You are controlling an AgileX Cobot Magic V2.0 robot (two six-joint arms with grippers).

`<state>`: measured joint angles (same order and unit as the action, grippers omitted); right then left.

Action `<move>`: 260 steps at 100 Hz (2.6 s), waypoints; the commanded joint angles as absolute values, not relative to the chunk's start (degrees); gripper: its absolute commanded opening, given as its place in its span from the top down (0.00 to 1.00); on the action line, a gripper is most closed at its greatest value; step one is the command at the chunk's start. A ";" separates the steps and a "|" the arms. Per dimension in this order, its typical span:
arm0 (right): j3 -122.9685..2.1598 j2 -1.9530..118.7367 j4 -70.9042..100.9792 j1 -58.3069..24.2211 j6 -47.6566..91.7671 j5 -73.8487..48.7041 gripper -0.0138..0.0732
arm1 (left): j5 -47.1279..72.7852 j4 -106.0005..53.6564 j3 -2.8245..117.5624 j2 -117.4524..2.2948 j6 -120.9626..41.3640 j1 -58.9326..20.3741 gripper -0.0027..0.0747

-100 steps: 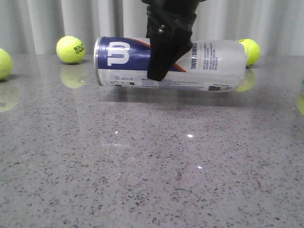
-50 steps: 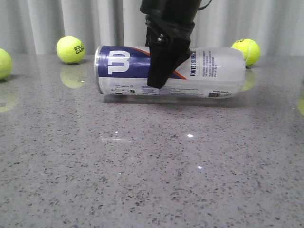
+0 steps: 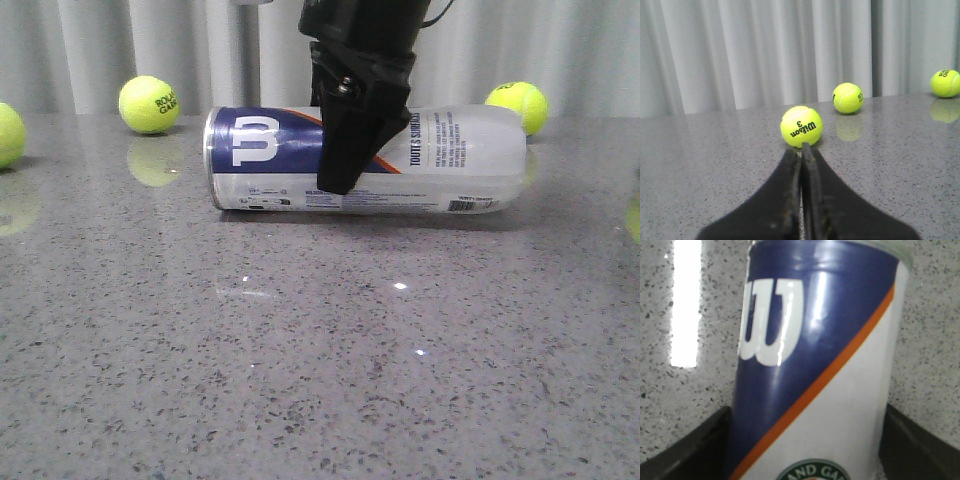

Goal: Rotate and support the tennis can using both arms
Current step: 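Carry the can toward the table center and lower it on its side, then open the right gripper and raise it away from the can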

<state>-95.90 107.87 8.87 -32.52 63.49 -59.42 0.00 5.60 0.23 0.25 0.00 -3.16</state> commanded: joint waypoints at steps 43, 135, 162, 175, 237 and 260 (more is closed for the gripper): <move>-97.85 104.67 9.50 -32.50 63.89 -59.80 0.08 | -4.42 5.55 -2.48 2.44 0.61 -3.03 0.99; -97.90 101.79 9.39 -32.45 63.89 -59.59 0.08 | -4.42 5.55 -2.48 2.44 0.61 -3.03 0.99; -97.90 101.79 9.39 -32.45 63.84 -57.42 0.08 | -4.42 5.55 -2.48 2.44 0.61 -3.03 0.99; -97.90 101.79 9.39 -32.45 63.84 -57.42 0.08 | -4.42 5.55 -2.48 2.44 0.61 -3.03 0.99; -97.90 90.20 5.21 -30.03 38.95 -57.49 0.08 | -4.42 5.55 -2.48 2.44 0.61 -3.03 0.99; -97.90 83.40 5.21 -22.44 23.54 -58.14 0.08 | -4.42 5.55 -2.48 2.44 0.61 -3.03 0.99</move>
<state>-96.03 88.21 5.58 -25.60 28.83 -60.21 0.00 5.60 0.23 0.25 0.00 -3.16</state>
